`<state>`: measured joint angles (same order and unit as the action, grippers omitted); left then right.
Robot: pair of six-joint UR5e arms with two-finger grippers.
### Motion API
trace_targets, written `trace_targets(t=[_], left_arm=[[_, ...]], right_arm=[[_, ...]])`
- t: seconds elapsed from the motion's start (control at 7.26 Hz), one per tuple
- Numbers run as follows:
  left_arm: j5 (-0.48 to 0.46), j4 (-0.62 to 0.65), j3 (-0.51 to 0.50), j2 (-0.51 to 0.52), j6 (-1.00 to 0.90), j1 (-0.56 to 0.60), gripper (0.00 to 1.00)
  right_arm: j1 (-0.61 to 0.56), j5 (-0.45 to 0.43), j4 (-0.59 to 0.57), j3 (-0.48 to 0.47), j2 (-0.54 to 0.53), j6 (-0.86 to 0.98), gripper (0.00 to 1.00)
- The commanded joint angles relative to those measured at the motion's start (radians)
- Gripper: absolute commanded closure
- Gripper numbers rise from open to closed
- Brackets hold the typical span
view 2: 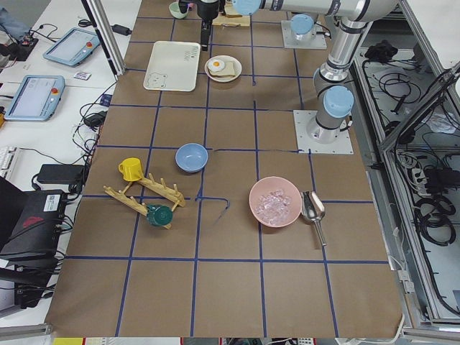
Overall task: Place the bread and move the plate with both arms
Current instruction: 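Grasp the bread slice edge with the right gripper and lift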
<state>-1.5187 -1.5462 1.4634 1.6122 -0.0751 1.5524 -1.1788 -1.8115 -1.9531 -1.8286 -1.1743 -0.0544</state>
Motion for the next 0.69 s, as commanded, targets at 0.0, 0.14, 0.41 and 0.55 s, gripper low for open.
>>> trace_targets(t=[0.0, 0.14, 0.41, 0.55], left_arm=[[0.0, 0.0, 0.0, 0.0, 0.0, 0.0, 0.0], [0.0, 0.0, 0.0, 0.0, 0.0, 0.0, 0.0], [0.0, 0.0, 0.0, 0.0, 0.0, 0.0, 0.0], [-0.001, 0.0, 0.0, 0.0, 0.0, -0.002, 0.0]], right_arm=[[-0.001, 0.02, 0.046, 0.008, -0.048, -0.012, 1.0], [-0.004, 0.064, 0.069, 0.009, -0.074, -0.057, 1.0], [-0.016, 0.064, 0.173, 0.07, -0.096, -0.078, 1.0], [-0.027, 0.066, 0.281, 0.157, -0.1, -0.079, 1.0]])
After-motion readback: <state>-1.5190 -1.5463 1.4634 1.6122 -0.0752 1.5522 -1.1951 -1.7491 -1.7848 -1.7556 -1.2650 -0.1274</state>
